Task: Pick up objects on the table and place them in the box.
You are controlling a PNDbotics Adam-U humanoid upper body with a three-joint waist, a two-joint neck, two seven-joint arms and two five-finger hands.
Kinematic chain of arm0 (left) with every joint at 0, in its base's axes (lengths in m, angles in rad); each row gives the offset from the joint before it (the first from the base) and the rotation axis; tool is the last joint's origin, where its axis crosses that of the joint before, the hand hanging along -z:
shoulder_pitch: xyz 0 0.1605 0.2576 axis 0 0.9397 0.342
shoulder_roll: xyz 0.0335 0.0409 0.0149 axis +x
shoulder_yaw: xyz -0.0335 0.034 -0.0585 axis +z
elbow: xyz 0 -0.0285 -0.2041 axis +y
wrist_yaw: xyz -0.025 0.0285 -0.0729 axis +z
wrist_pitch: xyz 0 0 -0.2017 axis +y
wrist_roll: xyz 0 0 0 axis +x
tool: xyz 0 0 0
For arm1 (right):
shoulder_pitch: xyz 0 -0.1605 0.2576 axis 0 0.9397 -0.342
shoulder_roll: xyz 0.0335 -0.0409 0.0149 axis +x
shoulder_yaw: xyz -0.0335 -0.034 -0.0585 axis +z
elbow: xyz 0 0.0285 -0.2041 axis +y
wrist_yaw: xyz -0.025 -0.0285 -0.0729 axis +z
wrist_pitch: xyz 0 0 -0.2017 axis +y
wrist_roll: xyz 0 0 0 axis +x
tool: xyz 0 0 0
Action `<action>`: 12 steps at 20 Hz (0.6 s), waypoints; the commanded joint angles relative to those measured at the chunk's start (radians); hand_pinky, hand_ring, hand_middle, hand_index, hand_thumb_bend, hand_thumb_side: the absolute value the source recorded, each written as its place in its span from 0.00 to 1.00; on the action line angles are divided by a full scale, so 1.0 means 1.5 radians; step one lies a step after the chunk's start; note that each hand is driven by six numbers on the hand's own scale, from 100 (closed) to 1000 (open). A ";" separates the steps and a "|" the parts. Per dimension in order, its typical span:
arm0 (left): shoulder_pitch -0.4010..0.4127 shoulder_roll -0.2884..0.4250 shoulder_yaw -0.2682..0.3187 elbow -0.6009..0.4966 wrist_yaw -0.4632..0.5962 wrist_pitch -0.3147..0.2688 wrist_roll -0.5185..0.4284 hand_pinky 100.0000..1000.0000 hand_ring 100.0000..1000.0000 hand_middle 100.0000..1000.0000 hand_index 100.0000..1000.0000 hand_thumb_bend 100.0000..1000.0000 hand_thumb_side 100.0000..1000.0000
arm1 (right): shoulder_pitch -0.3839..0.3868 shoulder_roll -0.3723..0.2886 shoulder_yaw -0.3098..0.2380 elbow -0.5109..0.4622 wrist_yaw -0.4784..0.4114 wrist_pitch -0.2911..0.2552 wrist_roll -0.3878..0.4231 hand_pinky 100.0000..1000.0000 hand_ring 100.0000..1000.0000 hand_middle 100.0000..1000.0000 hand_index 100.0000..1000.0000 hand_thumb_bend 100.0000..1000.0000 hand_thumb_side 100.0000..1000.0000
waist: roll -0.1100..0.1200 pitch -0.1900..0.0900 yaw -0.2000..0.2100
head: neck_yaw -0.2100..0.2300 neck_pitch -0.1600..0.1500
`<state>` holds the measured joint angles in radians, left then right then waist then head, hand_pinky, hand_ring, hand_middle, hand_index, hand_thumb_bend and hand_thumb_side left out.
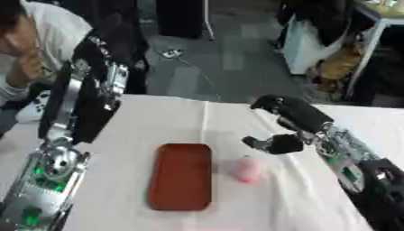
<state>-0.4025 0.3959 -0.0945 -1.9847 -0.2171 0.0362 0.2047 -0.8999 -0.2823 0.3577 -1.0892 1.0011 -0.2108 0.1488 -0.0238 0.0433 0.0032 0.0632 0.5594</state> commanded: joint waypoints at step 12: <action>-0.014 0.009 0.002 -0.010 -0.003 -0.001 -0.001 0.67 0.70 0.84 0.97 0.00 0.81 | 0.015 0.010 0.020 0.008 0.003 -0.023 0.006 0.65 0.80 0.81 0.88 0.39 0.85 | 0.001 -0.007 0.002 | 0.007 -0.010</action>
<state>-0.4029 0.3958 -0.0945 -1.9847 -0.2171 0.0345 0.2031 -0.8660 -0.2664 0.3892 -1.0702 1.0025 -0.2394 0.1593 -0.0244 0.0433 0.0053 0.0640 0.5592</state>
